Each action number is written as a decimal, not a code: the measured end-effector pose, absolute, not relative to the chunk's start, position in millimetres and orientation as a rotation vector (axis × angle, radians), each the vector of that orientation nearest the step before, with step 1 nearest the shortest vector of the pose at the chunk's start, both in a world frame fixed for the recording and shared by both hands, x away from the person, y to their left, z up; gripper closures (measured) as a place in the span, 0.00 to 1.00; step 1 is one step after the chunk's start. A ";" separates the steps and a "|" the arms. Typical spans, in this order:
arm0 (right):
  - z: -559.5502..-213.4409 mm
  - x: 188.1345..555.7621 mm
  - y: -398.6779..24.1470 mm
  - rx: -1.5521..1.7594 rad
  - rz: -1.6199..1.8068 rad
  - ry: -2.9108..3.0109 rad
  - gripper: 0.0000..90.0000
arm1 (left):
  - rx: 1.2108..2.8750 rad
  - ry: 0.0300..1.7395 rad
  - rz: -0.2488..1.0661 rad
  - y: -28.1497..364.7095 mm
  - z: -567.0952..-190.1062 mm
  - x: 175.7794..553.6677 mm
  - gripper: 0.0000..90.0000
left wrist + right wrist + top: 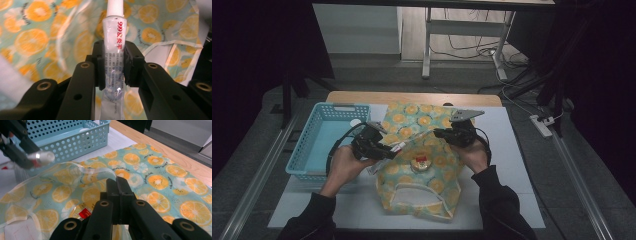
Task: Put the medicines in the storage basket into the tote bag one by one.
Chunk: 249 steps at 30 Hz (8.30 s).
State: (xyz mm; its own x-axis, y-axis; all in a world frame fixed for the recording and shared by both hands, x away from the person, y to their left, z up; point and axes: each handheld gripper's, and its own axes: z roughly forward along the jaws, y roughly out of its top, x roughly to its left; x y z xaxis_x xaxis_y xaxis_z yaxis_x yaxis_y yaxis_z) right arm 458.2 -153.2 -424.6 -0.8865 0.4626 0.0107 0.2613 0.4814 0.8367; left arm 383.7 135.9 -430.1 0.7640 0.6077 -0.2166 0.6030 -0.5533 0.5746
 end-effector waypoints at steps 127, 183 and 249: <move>-430.4 457.8 -148.0 0.623 1.349 2.522 1.00 | 2.028 1.241 0.240 275.1 -459.4 434.5 0.00; -427.8 458.2 -151.3 0.620 1.352 2.511 1.00 | 2.137 1.448 0.265 277.5 -490.3 487.8 0.56; -429.0 459.9 -152.7 0.641 1.358 2.497 1.00 | 2.287 0.868 0.188 159.1 -409.5 408.1 0.56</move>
